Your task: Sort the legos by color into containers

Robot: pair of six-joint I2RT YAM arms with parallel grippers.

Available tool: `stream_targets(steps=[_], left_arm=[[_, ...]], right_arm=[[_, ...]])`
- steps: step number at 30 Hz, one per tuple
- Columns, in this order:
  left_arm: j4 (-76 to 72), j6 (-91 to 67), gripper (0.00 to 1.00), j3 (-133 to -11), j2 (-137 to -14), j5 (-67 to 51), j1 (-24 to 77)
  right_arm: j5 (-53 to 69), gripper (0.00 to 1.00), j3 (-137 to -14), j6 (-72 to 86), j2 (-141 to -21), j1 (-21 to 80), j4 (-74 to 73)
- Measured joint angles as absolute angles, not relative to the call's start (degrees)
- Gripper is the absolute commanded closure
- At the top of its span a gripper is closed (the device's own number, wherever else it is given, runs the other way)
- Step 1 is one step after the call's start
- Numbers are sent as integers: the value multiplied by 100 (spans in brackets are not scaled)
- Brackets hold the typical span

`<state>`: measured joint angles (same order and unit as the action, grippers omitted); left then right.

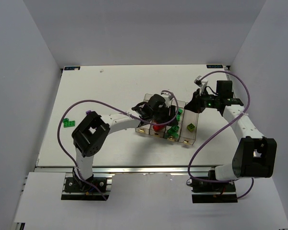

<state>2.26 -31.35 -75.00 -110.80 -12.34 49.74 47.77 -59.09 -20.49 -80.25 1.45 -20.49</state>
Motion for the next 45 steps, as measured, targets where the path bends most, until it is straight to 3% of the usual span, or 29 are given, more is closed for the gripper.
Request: stream_targets(steps=[2,5,6,8,9,14,16,18,19,21,31,35,45], left_arm=[[261,-3133,37,-7513,-11010,-1125,4967],[281,-3190,57,-7465,-10715,-856,4936],[244,-3218,72,-7369,-10527,-775,4921],[165,-3312,86,-6989,-9898,-565,4849],[139,-3374,100,-6737,-9509,-429,4783],[82,-3741,100,-5358,-7422,189,4125],[217,-3938,65,-4810,-6571,399,3715],[523,-4150,39,-4412,-5872,694,3334],[740,-4250,34,-4274,-5531,864,3210],[1157,-4407,32,-4128,-5011,1155,3105],[2661,-5022,31,-3922,-3470,2112,3092],[3094,-5223,30,-3857,-2987,2366,3092],[3566,-5343,22,-3793,-2799,2683,3092]], right_arm=[[4799,79,-5911,-2128,-8025,145,-2121],[4831,78,-5986,-2287,-8040,156,-2324],[4836,77,-6051,-2349,-8071,193,-2408],[4801,77,-6267,-2510,-8189,311,-2565],[4790,77,-6381,-2578,-8267,408,-2628],[4174,75,-7341,-2705,-8993,1487,-2864],[3734,69,-7964,-2628,-9526,2097,-2974],[3378,62,-8818,-2469,-10230,2679,-3148],[3199,53,-9233,-2386,-10578,2917,-3181],[2869,43,-9929,-2156,-11170,3341,-3223],[1118,30,-12667,-1090,-13526,4593,-3590],[851,27,-12742,-958,-13931,4703,-3677],[843,32,-12276,-943,-14005,4659,-3704]])
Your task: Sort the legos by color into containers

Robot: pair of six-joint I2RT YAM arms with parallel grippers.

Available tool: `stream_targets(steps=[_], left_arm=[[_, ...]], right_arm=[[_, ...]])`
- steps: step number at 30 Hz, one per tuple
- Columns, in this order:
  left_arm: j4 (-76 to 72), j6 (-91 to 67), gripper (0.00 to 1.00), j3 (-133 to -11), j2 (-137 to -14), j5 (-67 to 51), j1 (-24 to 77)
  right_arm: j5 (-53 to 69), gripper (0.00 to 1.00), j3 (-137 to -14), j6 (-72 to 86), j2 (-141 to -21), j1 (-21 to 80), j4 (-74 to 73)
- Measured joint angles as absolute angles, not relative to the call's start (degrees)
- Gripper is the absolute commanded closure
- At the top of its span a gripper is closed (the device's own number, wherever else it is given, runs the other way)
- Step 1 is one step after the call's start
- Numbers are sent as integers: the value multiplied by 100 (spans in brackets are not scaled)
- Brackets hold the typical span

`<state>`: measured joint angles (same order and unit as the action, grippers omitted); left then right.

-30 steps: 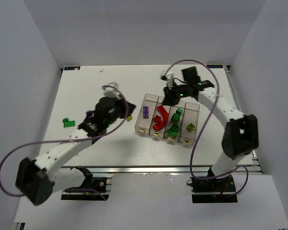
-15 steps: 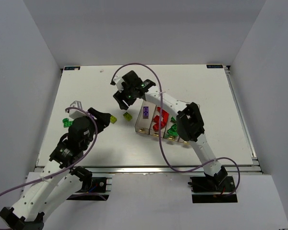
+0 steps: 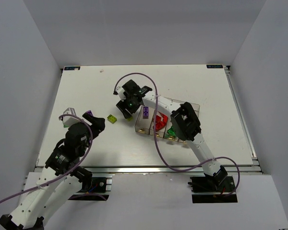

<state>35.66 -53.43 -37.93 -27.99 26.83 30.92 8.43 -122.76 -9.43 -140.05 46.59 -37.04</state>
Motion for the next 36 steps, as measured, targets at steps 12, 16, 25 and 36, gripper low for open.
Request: stream_targets(steps=[12,16,25,36], left_arm=[[3400,-5306,22,-3741,-3129,2707,3092],[3312,-5374,23,-3601,-3146,2674,3092],[2816,-5605,23,-3153,-3448,2488,3092],[2346,-5835,23,-2886,-3793,2311,3089]], right_arm=[[681,60,-11981,-1111,-13944,4770,-3586],[716,88,-11979,-1173,-13928,4770,-3605],[2239,100,-11917,-1732,-13314,4659,-3911],[4296,100,-9824,-2314,-9972,3030,-3288]])
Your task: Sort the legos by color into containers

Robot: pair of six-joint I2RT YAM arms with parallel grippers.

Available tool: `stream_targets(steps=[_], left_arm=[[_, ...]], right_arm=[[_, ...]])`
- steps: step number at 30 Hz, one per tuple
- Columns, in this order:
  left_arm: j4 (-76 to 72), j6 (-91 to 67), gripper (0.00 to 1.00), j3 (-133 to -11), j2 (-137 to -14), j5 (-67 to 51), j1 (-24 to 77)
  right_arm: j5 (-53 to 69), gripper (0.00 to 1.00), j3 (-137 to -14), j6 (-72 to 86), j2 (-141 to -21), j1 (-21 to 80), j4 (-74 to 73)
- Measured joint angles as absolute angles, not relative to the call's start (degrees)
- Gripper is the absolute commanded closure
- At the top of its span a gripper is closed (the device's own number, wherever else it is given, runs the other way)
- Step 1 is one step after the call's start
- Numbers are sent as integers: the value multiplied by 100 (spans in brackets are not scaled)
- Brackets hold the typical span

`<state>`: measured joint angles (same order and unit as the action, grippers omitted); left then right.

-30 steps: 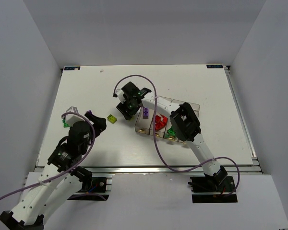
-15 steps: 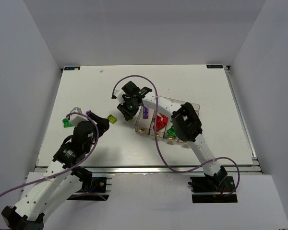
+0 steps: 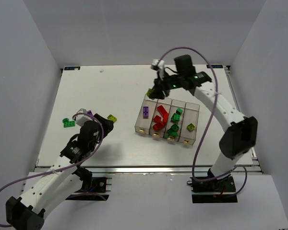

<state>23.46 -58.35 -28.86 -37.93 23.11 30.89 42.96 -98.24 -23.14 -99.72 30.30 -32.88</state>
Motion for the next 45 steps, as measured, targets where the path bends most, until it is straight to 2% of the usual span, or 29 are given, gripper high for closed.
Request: stream_targets(steps=[9,19,22,26,28,31,32,35,41,43,44,45], left_arm=[[2137,-5798,16,-3050,-4762,2014,2936],[1857,-5487,12,-3553,-5660,1406,2600],[1813,-5443,11,-3568,-5666,1343,2556],[1822,-5411,7,-3568,-5666,1253,2473],[1846,-5404,7,-3575,-5680,1219,2412],[1953,-5398,6,-3647,-5774,1142,2311],[1984,-5393,6,-3693,-5837,1125,2274],[2071,-5363,6,-3854,-6027,1083,2171],[2311,-5301,3,-4182,-6506,1017,1959],[2416,-5275,3,-4331,-6737,993,1876],[2475,-5262,3,-4434,-6877,989,1837],[2526,-5251,3,-4532,-7006,985,1806]], right_arm=[[3717,100,-6823,-2294,-8770,1387,-3107],[3044,97,-5874,-2228,-8189,982,-2775],[2936,90,-5754,-2237,-8189,834,-2670],[2838,75,-5566,-2268,-8189,720,-2585],[2812,71,-5500,-2274,-8204,714,-2554],[2770,58,-5485,-2279,-8274,714,-2504],[2757,48,-5483,-2281,-8307,716,-2480],[2714,32,-5485,-2283,-8403,716,-2436],[2689,28,-5485,-2342,-8425,714,-2381],[2694,21,-5496,-2357,-8399,711,-2383],[2700,11,-5507,-2377,-8368,711,-2381],[2711,11,-5516,-2405,-8324,709,-2379]])
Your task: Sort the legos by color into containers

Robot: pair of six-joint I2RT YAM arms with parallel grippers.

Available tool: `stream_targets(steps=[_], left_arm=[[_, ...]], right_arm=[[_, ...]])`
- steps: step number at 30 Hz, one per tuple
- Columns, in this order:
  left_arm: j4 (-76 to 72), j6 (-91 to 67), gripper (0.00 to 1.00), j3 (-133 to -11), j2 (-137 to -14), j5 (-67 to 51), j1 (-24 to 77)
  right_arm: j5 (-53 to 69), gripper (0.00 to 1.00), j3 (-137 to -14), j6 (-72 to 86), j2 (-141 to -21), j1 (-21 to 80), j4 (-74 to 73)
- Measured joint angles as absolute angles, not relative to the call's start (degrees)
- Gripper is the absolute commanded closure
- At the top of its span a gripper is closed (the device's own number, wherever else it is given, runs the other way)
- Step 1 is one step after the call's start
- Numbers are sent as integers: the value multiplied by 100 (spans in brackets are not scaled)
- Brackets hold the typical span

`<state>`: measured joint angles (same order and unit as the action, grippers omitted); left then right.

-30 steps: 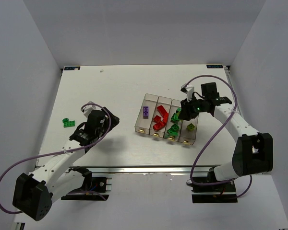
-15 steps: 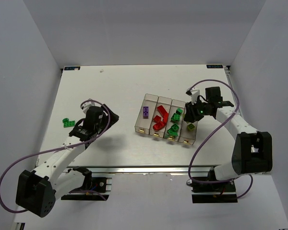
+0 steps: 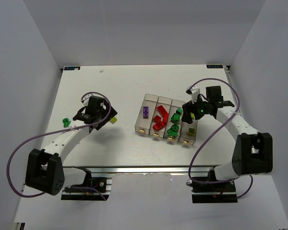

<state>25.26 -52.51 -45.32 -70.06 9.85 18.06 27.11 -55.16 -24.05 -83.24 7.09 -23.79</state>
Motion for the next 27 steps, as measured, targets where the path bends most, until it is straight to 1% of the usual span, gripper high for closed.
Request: stream_targets(steps=[3,4,5,6,7,8,9,10,11,13,14,18,20,23,25,27], left_arm=[[2617,-5210,5,-4829,-7441,978,1730],[2672,-5192,6,-4945,-7612,978,1710],[2705,-5186,7,-5054,-7795,972,1693],[2749,-5170,9,-5179,-7999,972,1684],[2799,-5155,10,-5312,-8195,958,1682],[2864,-5142,14,-5457,-8412,961,1682],[2928,-5127,15,-5607,-8635,961,1682],[3024,-5105,16,-5771,-8858,961,1682],[3129,-5092,16,-5933,-9059,965,1682],[3280,-5076,16,-6222,-9421,967,1682],[3341,-5063,16,-6331,-9559,972,1682],[3553,-5022,17,-6508,-9813,1015,1682],[3627,-4995,18,-6573,-9918,1037,1682],[3684,-4936,23,-6705,-10175,1055,1682],[3688,-4912,29,-6799,-10370,1057,1682],[3693,-4886,31,-6875,-10551,1059,1682]], right_arm=[[2742,11,-5520,-2449,-8058,709,-2220],[2744,10,-5450,-2392,-7887,707,-1953],[2724,13,-5317,-2283,-7693,709,-1629],[2733,21,-5207,-2239,-7529,707,-1428],[2794,33,-5168,-2250,-7428,698,-1345],[2976,67,-5205,-2305,-7404,690,-1332],[3181,82,-5310,-2392,-7467,681,-1382],[3424,90,-5476,-2462,-7601,679,-1511],[3653,94,-5653,-2523,-7756,676,-1649],[4077,90,-5896,-2609,-8031,674,-1776],[4213,84,-5909,-2624,-8077,674,-1791],[4567,77,-5898,-2665,-8077,676,-1874],[4637,76,-5898,-2694,-8073,676,-1898],[4672,76,-5865,-2738,-8062,674,-1916],[4676,76,-5822,-2746,-8051,674,-1938],[4681,76,-5817,-2746,-8051,663,-1951]])
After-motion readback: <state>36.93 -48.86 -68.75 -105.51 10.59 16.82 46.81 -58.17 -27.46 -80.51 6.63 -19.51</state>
